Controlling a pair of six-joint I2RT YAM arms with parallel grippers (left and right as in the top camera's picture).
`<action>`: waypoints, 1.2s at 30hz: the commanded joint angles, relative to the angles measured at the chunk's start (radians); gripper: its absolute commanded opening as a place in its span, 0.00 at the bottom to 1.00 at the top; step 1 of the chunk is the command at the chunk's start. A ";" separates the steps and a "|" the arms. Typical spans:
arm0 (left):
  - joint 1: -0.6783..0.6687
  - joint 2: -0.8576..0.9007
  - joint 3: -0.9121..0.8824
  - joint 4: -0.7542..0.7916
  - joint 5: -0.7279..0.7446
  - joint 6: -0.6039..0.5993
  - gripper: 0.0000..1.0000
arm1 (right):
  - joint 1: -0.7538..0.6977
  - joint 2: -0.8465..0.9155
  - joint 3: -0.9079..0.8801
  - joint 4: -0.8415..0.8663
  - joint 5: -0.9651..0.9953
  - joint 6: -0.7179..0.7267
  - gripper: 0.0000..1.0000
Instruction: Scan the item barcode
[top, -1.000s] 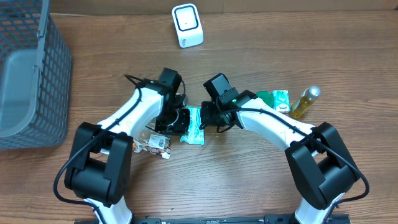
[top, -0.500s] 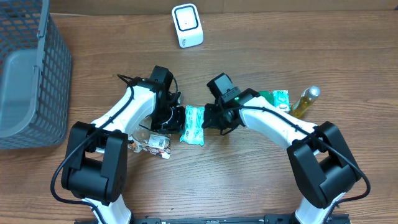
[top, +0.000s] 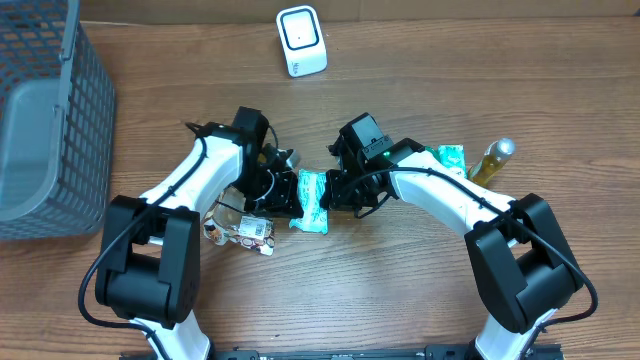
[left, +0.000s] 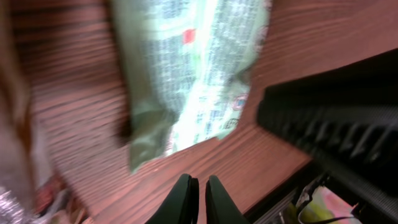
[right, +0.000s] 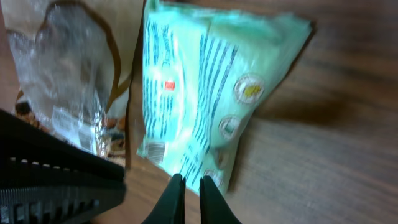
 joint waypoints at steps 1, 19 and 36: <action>-0.023 0.010 0.008 0.013 0.035 0.027 0.11 | 0.002 -0.025 0.031 -0.019 -0.047 -0.019 0.08; -0.028 0.015 -0.003 0.096 -0.102 -0.054 0.04 | 0.019 -0.025 -0.022 0.027 -0.008 -0.015 0.08; -0.030 0.236 -0.003 0.201 -0.043 -0.069 0.04 | 0.019 -0.025 -0.031 0.078 0.084 0.006 0.08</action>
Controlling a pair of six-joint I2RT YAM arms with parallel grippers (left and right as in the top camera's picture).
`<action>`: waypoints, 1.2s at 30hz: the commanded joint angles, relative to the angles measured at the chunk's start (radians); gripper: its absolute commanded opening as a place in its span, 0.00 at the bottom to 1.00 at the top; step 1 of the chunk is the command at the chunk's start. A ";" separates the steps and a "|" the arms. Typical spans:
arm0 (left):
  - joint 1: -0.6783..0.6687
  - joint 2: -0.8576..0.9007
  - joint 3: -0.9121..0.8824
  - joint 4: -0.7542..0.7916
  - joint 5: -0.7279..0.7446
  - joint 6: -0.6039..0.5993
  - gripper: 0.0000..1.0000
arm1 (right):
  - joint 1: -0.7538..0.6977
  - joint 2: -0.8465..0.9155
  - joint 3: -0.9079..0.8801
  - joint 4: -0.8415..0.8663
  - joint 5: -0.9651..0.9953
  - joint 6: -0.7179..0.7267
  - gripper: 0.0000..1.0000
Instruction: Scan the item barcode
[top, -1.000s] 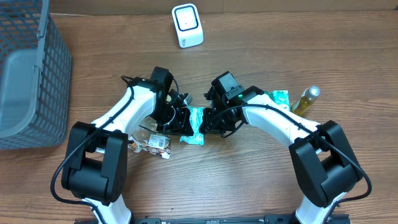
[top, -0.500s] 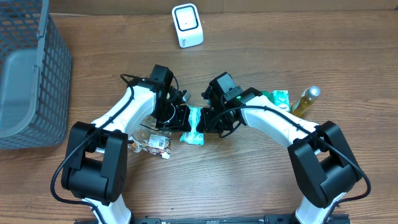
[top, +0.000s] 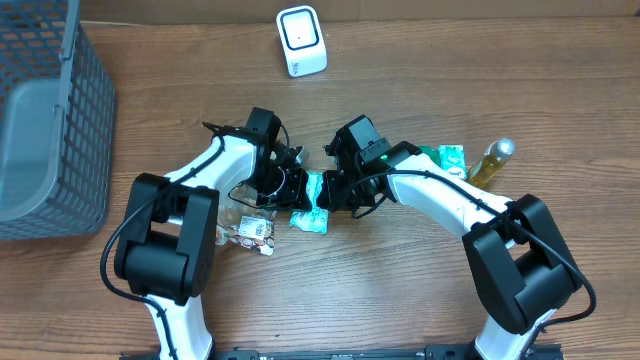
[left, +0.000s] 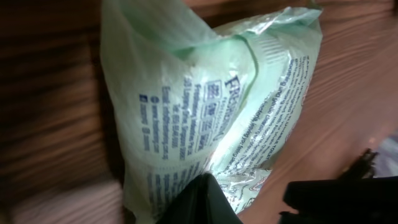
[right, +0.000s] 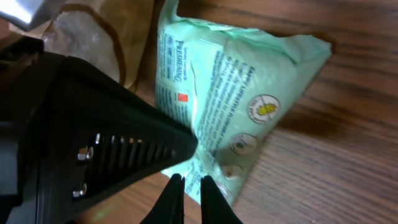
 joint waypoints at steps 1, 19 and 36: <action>-0.007 0.095 -0.020 0.019 -0.048 -0.012 0.04 | 0.004 -0.025 -0.022 0.014 0.046 0.029 0.08; 0.011 0.094 -0.018 0.008 -0.053 -0.010 0.04 | 0.002 -0.025 -0.103 0.117 0.169 0.253 0.07; 0.097 0.013 0.011 -0.072 -0.016 0.008 0.04 | 0.002 -0.025 -0.103 0.125 0.175 0.253 0.08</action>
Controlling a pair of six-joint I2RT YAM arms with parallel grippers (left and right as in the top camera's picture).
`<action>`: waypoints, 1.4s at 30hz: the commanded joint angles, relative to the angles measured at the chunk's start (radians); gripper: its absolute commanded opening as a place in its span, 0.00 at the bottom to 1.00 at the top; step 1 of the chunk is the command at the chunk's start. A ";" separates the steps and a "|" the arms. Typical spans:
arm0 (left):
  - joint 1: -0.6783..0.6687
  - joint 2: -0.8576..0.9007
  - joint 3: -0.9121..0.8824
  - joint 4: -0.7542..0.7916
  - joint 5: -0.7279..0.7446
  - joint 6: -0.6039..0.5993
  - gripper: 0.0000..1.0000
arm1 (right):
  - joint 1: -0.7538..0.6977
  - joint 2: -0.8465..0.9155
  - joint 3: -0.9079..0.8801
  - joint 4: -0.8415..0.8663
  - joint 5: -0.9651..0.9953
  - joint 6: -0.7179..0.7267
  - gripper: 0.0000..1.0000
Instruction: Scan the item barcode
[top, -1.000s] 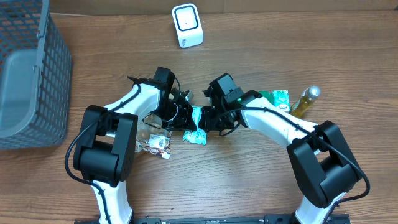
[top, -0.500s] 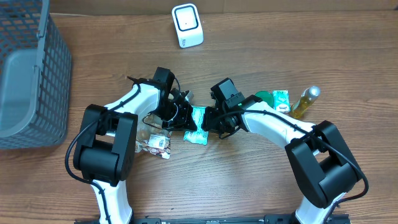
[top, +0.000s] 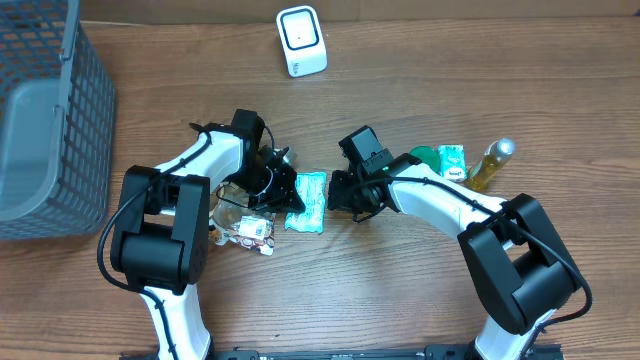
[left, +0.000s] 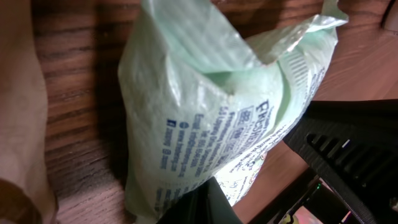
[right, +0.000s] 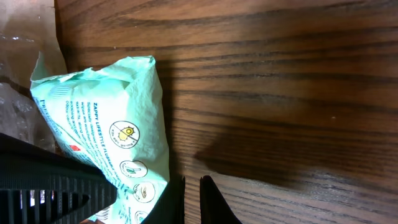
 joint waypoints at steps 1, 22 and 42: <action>0.012 -0.047 0.006 0.006 -0.080 0.003 0.04 | -0.003 -0.024 -0.011 0.006 0.019 0.004 0.08; -0.056 -0.166 -0.004 -0.163 -0.305 -0.003 0.04 | -0.003 -0.028 0.005 0.009 -0.170 -0.103 0.04; -0.071 -0.166 -0.020 -0.088 -0.329 -0.091 0.04 | 0.049 -0.030 0.006 0.014 -0.164 -0.173 0.04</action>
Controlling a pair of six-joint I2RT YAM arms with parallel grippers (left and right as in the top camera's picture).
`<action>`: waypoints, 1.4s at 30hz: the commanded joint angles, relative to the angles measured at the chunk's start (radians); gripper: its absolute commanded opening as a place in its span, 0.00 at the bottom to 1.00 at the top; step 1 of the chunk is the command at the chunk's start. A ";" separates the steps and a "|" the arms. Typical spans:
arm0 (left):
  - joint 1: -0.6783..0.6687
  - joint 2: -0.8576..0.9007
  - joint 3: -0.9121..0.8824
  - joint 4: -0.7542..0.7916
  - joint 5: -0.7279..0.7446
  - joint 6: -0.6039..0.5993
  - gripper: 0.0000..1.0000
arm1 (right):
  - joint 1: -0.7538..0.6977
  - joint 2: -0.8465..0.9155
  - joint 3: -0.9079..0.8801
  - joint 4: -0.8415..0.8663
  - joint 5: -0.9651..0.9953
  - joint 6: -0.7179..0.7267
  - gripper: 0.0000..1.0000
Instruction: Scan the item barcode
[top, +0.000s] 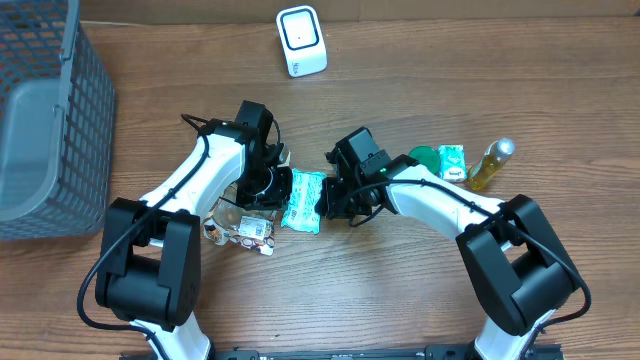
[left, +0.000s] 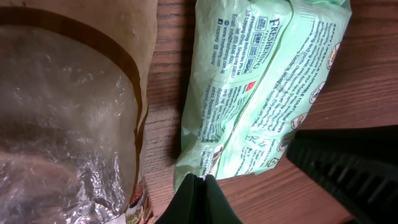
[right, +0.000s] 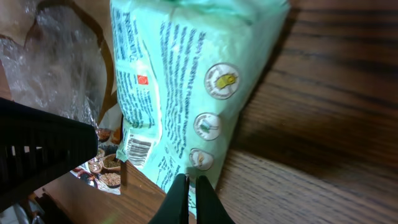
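The green wipes packet (top: 302, 200) lies flat mid-table between both arms, printed back up. Its barcode (right: 138, 149) shows in the right wrist view. My left gripper (top: 277, 190) is at the packet's left side. In the left wrist view the left gripper (left: 198, 179) is shut with the packet's (left: 261, 87) bottom seam at its tips. My right gripper (right: 188, 179) is shut, its tips against the packet's (right: 186, 81) lower edge. The white scanner (top: 301, 40) stands at the back.
A clear snack bag (top: 240, 225) lies just left of the packet, under the left arm. A grey mesh basket (top: 50, 110) fills the left edge. Small green packets (top: 445, 158) and a bottle (top: 492, 160) sit to the right.
The packet stood puffed up on its edge; now it lies flat with its barcode side showing. The right gripper was over bare wood beside it and is now at its edge.
First the packet lay flat between both grippers, the left fingers slightly apart. Then the left fingers were shut at its edge and the packet bulged upward. Then it stood on edge, the right gripper off to its right. Now it lies flat, barcode up.
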 joint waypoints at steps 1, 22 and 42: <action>-0.004 0.016 -0.020 0.001 0.013 -0.019 0.04 | 0.037 -0.030 0.006 0.000 0.017 -0.012 0.04; -0.044 0.016 -0.031 0.050 0.016 -0.064 0.04 | 0.066 -0.030 0.006 -0.019 0.100 0.061 0.04; -0.052 0.016 -0.031 0.055 0.005 -0.074 0.04 | 0.066 -0.030 0.006 -0.018 0.100 0.060 0.05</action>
